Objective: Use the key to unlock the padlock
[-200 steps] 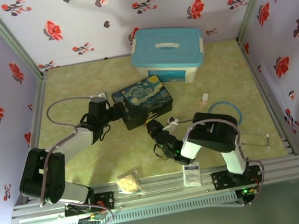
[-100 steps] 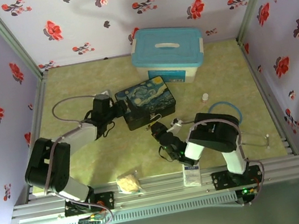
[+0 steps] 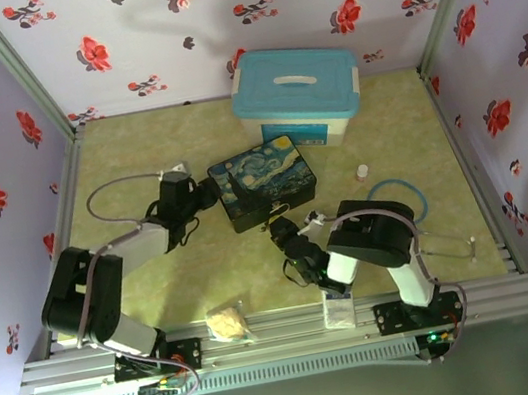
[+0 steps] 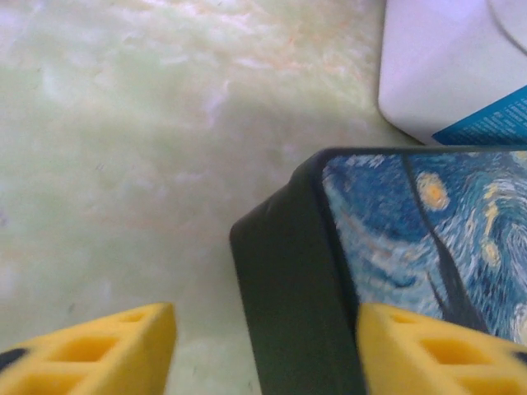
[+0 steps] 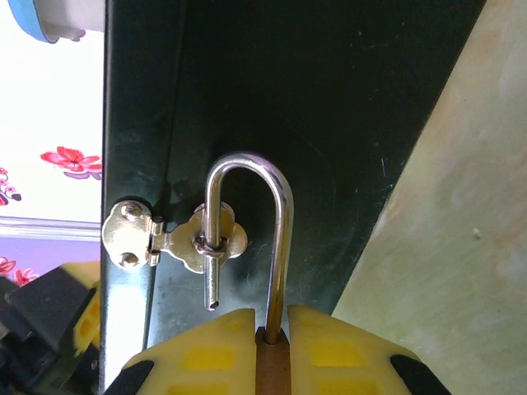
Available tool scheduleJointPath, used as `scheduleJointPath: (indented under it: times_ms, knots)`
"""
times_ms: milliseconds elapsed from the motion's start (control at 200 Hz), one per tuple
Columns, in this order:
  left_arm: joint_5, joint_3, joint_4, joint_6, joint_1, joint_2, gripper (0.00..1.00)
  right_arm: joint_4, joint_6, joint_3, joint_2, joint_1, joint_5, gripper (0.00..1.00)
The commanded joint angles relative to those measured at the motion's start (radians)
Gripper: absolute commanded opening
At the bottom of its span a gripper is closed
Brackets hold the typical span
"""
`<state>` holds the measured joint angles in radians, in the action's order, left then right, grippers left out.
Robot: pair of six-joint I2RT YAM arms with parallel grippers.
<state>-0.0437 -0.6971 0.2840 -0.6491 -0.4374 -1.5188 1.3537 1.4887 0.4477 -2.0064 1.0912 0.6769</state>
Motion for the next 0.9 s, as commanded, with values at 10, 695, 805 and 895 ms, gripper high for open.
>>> scheduleJointPath:
  times_ms: [10, 695, 805, 895]
  knots:
    - [0.013, 0.035, -0.051, -0.058, -0.002, 0.094, 0.72, 0.033, 0.013, 0.028, -0.038, -0.001, 0.065, 0.0]
    - [-0.044, 0.04, -0.048, -0.072, -0.064, -0.065, 0.54, 0.033, -0.017, 0.019, -0.032, -0.016, 0.049, 0.0]
    - [-0.035, 0.068, -0.018, -0.107, -0.05, -0.097, 0.52, 0.033, -0.094, 0.016, 0.005, -0.098, -0.091, 0.0]
    - [-0.015, 0.096, 0.029, -0.143, -0.037, -0.118, 0.5, 0.033, -0.128, -0.009, 0.049, -0.12, -0.092, 0.0]
